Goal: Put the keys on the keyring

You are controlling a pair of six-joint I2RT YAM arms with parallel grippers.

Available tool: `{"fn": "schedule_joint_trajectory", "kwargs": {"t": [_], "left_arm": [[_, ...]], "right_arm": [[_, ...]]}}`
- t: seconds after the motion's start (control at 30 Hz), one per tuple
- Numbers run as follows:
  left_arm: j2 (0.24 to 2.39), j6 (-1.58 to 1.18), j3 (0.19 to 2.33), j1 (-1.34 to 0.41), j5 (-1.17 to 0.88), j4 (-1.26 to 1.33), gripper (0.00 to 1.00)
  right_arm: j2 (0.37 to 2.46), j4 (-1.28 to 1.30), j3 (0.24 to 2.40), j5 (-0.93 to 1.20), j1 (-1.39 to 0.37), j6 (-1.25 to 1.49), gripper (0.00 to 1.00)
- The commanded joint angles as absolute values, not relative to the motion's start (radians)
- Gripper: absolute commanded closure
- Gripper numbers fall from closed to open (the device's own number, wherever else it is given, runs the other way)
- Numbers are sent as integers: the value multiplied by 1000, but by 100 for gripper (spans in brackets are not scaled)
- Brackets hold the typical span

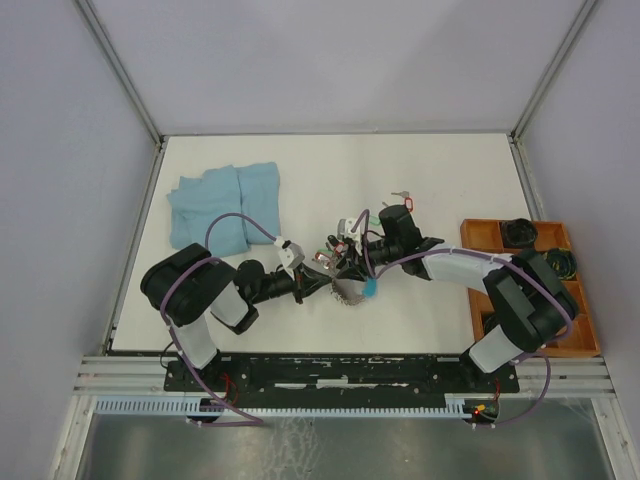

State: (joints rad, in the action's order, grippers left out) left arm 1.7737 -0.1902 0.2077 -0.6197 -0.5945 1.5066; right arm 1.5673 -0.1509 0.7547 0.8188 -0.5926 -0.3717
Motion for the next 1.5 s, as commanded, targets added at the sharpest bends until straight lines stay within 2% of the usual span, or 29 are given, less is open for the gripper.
{"fn": "schedule_joint_trajectory", "kwargs": {"t": [0.0, 0.27, 0.47, 0.6, 0.73, 0.8, 1.27, 1.47], "left_arm": [[1763, -192, 201, -624, -596, 1729, 97], [1760, -155, 199, -624, -634, 1730, 97], [1711, 0, 175, -624, -665, 1671, 97], [1599, 216, 194, -644, -676, 1405, 97], [1460, 454, 232, -690, -589, 1054, 97], [1423, 521, 233, -707, -549, 993, 97], [1377, 721, 217, -804, -366, 948, 97], [1373, 726, 194, -822, -332, 1000, 97]], "right_arm": [[1581, -174, 760, 898, -588, -426, 62], [1623, -194, 771, 928, -589, -433, 63], [1602, -185, 755, 918, -588, -466, 64], [1577, -190, 732, 893, -589, -500, 63], [1566, -208, 710, 891, -594, -537, 63], [1555, -216, 697, 886, -598, -561, 63], [1511, -262, 634, 823, -627, -666, 59], [1506, -287, 618, 787, -646, -689, 58]]}}
